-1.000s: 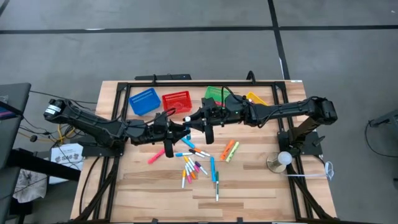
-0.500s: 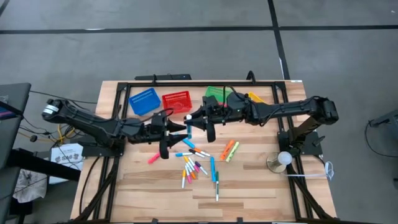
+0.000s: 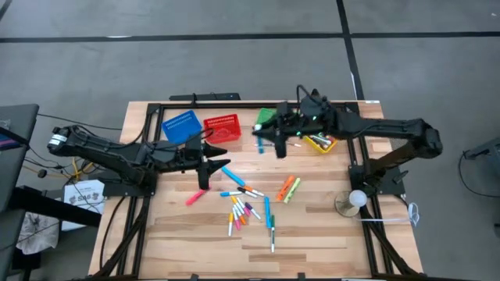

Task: Pick & Place Markers
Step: Put the large light blue marker pen into the yellow bin

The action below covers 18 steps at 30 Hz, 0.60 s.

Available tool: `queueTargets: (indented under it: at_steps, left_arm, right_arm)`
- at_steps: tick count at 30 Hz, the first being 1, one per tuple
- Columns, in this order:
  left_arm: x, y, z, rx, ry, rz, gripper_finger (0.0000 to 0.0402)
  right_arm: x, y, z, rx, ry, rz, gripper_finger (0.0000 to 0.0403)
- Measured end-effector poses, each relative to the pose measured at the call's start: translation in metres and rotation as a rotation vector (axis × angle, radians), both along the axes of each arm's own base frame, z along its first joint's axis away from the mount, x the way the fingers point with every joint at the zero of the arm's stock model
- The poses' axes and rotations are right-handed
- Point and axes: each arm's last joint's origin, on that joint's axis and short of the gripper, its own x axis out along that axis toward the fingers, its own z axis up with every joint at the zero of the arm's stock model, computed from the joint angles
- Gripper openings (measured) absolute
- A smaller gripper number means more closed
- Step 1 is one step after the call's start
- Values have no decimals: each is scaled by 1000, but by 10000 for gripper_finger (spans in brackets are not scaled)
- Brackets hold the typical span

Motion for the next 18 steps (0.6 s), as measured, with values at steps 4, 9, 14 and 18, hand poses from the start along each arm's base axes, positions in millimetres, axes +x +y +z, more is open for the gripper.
queueTargets:
  at_steps: [4, 9, 14, 18]
  left_arm:
    - [0, 5, -3, -15, 31, 26, 172]
    - [2, 9, -10, -29, 77, 49, 164]
    - [3, 14, -10, -32, 81, 72, 158]
    - [4, 18, -11, -33, 82, 94, 155]
  right_arm:
    - [-31, -25, -8, -5, 214, -170, 58]
    - [-67, -53, -26, 13, 519, -389, 58]
    - [-83, -76, -45, 29, 727, -521, 59]
    - [-83, -89, -71, 54, 826, -553, 60]
